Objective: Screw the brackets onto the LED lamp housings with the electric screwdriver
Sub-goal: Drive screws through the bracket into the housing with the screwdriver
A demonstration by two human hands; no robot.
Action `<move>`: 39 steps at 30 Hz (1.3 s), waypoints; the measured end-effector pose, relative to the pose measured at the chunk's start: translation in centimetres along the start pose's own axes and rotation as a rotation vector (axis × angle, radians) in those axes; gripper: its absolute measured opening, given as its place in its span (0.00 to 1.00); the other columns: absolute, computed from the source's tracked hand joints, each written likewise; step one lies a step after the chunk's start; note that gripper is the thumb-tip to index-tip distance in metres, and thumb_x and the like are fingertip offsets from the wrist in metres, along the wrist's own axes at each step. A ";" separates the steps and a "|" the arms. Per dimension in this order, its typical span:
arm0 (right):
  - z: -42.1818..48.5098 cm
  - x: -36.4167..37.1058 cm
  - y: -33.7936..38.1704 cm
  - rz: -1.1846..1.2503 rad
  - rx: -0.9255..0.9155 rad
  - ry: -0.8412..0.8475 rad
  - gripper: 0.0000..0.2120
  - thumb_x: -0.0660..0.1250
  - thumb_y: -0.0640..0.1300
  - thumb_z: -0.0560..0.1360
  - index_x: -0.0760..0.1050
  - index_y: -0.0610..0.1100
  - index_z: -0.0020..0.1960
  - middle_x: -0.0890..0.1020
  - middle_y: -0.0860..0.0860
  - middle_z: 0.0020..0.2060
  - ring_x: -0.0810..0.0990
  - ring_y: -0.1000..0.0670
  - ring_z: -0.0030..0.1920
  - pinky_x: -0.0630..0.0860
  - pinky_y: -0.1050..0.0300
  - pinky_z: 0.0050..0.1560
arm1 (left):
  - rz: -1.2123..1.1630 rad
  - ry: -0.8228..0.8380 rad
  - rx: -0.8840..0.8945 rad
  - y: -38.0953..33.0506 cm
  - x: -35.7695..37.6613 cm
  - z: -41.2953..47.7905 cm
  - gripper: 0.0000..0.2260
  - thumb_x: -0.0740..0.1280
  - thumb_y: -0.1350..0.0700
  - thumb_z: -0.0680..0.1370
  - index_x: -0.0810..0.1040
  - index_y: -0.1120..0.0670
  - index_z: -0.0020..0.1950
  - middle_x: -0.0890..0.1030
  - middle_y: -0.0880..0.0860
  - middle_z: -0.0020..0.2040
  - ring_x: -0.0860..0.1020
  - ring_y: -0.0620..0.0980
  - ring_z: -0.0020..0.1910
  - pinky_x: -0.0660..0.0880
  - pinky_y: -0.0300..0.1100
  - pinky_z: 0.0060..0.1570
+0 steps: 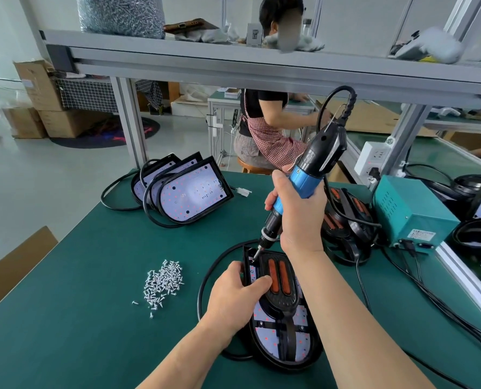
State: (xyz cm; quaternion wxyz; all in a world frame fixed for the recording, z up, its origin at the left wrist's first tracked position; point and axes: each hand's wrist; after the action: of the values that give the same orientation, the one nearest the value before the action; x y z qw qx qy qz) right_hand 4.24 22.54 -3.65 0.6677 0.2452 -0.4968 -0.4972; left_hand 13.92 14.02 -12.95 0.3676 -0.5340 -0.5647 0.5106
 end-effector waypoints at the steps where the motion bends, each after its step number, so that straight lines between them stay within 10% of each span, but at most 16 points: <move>1: 0.0 0.0 0.0 0.001 -0.008 0.002 0.08 0.70 0.39 0.72 0.72 0.45 0.46 0.74 0.50 0.28 0.73 0.50 0.24 0.73 0.57 0.29 | 0.001 -0.009 0.004 0.0 0.0 0.1 0.24 0.70 0.38 0.62 0.79 0.51 0.52 0.86 0.50 0.48 0.84 0.54 0.50 0.79 0.58 0.57; 22: -0.7 -0.4 0.5 -0.028 0.037 0.307 0.06 0.73 0.45 0.70 0.78 0.47 0.45 0.76 0.45 0.27 0.74 0.46 0.29 0.76 0.57 0.43 | 0.029 0.000 -0.028 -0.2 -0.1 -0.4 0.26 0.69 0.36 0.61 0.77 0.51 0.51 0.85 0.52 0.47 0.83 0.55 0.49 0.79 0.60 0.56; 39: 1.6 -2.8 4.4 0.109 0.038 0.105 0.08 0.70 0.35 0.74 0.74 0.40 0.51 0.74 0.48 0.29 0.73 0.48 0.28 0.73 0.56 0.33 | 0.024 0.026 -0.041 -0.2 0.0 0.0 0.33 0.70 0.36 0.61 0.75 0.51 0.62 0.83 0.48 0.56 0.81 0.51 0.56 0.77 0.54 0.61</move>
State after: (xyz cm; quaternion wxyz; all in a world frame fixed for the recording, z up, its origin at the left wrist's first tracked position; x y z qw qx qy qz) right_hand 4.64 27.03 -0.65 0.7142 0.2562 -0.4831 -0.4369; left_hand 13.85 14.00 -12.78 0.3580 -0.5548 -0.5636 0.4964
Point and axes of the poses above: each hand's wrist, its own z-axis towards the middle knuckle, its own x-axis out of the palm, y = z × x
